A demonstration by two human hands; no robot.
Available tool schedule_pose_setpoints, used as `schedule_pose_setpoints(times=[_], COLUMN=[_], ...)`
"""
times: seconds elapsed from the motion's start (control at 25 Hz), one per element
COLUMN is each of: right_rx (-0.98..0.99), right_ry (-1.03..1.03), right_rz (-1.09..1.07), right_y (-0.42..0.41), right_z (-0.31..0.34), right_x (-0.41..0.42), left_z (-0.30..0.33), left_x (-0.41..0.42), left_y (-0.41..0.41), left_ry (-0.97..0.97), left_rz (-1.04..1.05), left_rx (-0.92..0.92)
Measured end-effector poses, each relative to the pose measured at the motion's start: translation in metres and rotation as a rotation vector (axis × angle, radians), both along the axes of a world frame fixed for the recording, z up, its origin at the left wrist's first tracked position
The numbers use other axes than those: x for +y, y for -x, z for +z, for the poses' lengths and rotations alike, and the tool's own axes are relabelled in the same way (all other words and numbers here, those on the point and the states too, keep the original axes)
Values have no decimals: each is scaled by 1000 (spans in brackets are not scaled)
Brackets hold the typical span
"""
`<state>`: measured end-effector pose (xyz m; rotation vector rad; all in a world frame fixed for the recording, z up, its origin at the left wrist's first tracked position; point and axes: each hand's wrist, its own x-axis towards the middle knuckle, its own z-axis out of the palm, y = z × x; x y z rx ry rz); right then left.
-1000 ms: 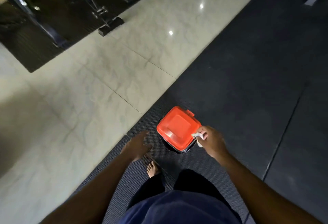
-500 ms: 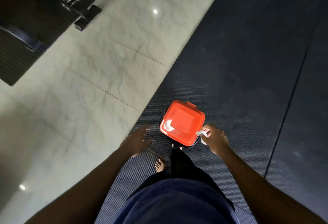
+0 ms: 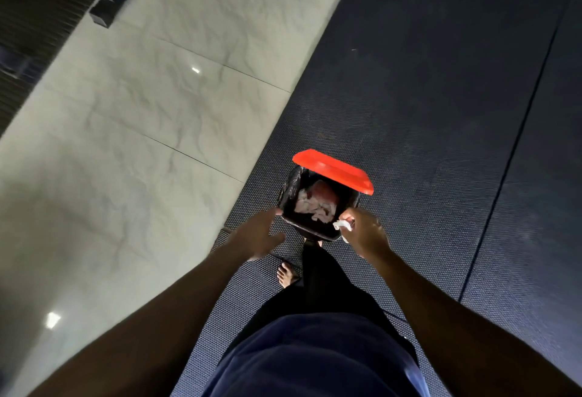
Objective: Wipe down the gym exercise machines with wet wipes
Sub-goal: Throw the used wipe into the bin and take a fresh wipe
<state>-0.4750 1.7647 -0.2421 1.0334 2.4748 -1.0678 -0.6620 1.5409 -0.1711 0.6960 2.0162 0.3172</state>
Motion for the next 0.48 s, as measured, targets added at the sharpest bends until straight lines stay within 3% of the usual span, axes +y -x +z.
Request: schedule_pose_setpoints(times=[0.48], right_rx=[46], right_ry=[12], right_rz=[-3], right_y=[3], right_z=[2], right_x=[17], left_z=[0], left_x=[10], left_y=[-12], left_ry=[17], left_rz=[-56], left_rx=[24])
